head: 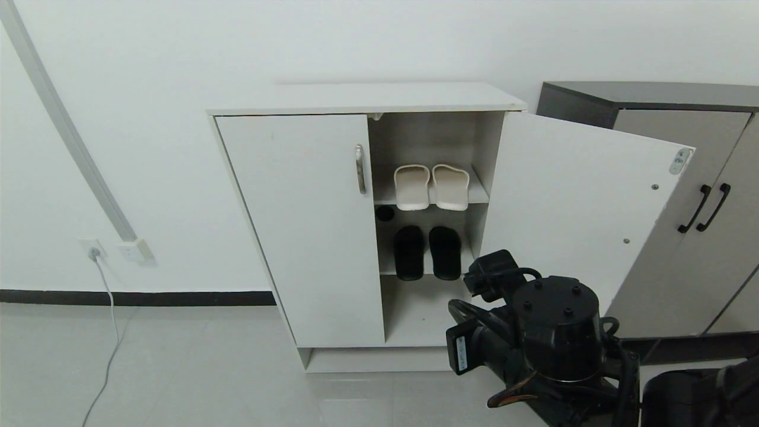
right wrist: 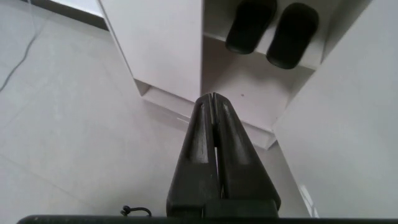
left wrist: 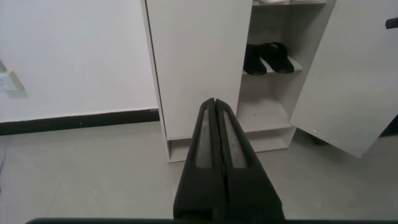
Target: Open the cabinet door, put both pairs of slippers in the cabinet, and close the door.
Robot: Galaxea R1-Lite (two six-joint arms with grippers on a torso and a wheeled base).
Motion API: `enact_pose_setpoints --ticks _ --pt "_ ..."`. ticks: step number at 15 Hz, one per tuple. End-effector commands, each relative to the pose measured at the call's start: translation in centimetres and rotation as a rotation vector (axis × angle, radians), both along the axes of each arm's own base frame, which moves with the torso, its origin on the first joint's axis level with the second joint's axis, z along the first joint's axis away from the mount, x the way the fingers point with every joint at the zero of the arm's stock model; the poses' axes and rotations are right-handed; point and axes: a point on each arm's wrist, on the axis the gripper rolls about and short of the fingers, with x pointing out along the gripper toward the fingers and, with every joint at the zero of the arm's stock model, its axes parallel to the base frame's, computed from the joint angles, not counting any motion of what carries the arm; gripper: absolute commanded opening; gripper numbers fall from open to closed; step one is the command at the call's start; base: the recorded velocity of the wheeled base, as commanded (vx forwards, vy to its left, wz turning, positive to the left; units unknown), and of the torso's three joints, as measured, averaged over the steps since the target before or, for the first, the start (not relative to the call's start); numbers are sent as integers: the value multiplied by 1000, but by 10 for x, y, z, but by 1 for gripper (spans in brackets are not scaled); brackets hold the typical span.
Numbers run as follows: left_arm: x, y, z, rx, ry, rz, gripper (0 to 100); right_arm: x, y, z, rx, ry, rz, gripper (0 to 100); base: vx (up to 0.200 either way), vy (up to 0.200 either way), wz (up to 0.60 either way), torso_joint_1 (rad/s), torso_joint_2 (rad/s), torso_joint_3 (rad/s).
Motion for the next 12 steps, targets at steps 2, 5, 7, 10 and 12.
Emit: enact_pose_setpoints --ticks 2,5,7,10,12 --pt "0 0 0 0 1 0 0 0 1 -3 -7 6 2 0 0 0 0 0 0 0" --pt "0 0 0 0 1 0 0 0 0 -4 -7 2 1 0 0 0 0 0 0 0" --pt "0 0 0 0 1 0 0 -1 0 -4 -7 2 1 0 0 0 0 44 -234 -195" --pt "0 0 0 0 1 0 0 -1 0 -4 -9 2 1 0 0 0 0 93 -396 -313" --pt "0 0 0 0 1 0 0 -2 0 -5 -13 3 5 0 0 0 0 124 -444 -317"
